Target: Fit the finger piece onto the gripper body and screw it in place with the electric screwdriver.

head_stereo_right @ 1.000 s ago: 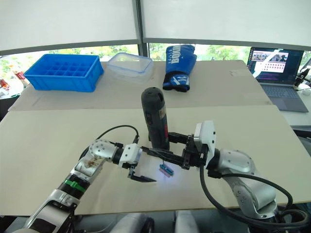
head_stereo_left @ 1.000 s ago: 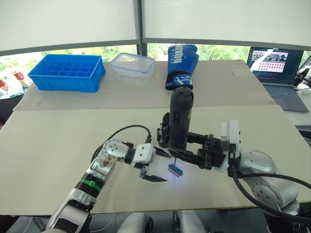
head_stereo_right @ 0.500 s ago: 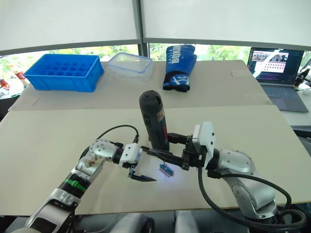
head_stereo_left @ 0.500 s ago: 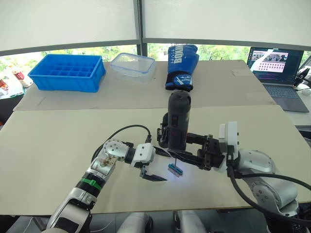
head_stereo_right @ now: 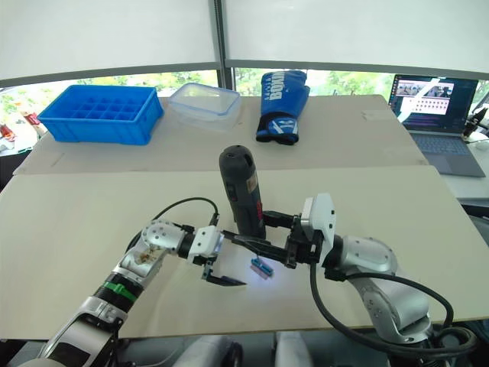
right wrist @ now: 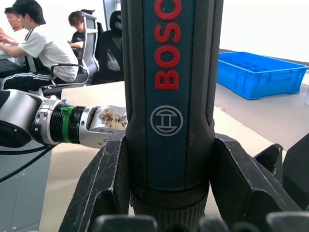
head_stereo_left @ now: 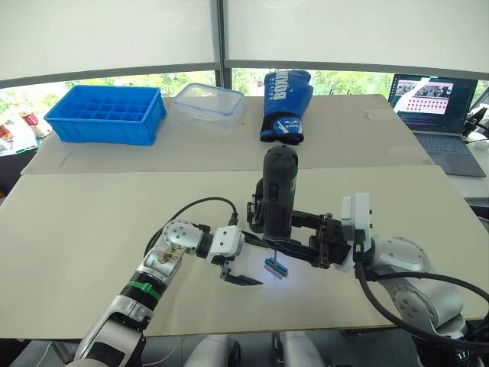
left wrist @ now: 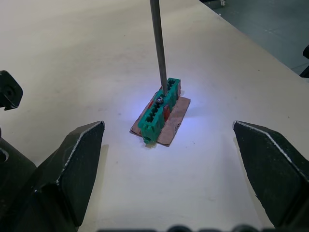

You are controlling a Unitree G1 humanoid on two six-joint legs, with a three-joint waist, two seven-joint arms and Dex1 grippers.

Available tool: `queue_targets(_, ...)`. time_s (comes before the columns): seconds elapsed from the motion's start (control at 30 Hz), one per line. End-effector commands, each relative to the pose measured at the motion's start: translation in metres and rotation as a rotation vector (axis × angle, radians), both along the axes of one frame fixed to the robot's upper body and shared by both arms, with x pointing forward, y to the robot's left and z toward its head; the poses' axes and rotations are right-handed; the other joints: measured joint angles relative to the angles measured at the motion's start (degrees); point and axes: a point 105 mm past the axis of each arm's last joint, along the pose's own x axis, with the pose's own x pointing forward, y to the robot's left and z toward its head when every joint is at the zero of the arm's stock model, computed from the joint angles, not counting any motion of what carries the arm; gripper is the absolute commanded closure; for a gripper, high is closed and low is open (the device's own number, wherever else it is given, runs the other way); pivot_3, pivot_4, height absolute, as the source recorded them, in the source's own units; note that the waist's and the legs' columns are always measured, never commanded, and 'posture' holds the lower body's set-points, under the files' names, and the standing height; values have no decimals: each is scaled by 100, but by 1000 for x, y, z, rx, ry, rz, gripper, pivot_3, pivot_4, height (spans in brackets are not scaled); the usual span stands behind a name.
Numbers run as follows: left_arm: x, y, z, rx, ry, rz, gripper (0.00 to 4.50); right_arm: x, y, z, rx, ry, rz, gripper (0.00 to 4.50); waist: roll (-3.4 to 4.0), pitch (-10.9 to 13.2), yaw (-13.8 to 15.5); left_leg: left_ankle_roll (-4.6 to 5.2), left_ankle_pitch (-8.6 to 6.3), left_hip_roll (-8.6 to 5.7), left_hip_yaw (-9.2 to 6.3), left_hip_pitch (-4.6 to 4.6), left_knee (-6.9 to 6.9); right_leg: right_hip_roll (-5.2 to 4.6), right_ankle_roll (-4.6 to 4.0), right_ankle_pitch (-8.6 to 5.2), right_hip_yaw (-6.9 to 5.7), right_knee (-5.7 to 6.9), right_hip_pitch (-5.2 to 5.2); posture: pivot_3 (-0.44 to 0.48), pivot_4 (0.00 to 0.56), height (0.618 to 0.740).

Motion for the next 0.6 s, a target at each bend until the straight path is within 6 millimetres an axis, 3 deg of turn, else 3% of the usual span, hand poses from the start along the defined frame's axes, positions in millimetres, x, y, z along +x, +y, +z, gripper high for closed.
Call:
queue_targets(0.03, 3, -4, 7, -13, -42, -10, 0, -5, 1, 15, 31, -82, 16, 2588, 0, 0, -1, 0, 0, 0, 0, 0, 0, 0, 0, 0, 0, 0, 0, 0, 150, 740)
queue_targets(0.6, 6, -5, 5, -15, -47, -2, 0, -1, 0, 16, 28, -80, 8, 2588, 0, 0, 0, 0, 0, 0, 0, 0, 0, 0, 0, 0, 0, 0, 0, 0, 150, 740)
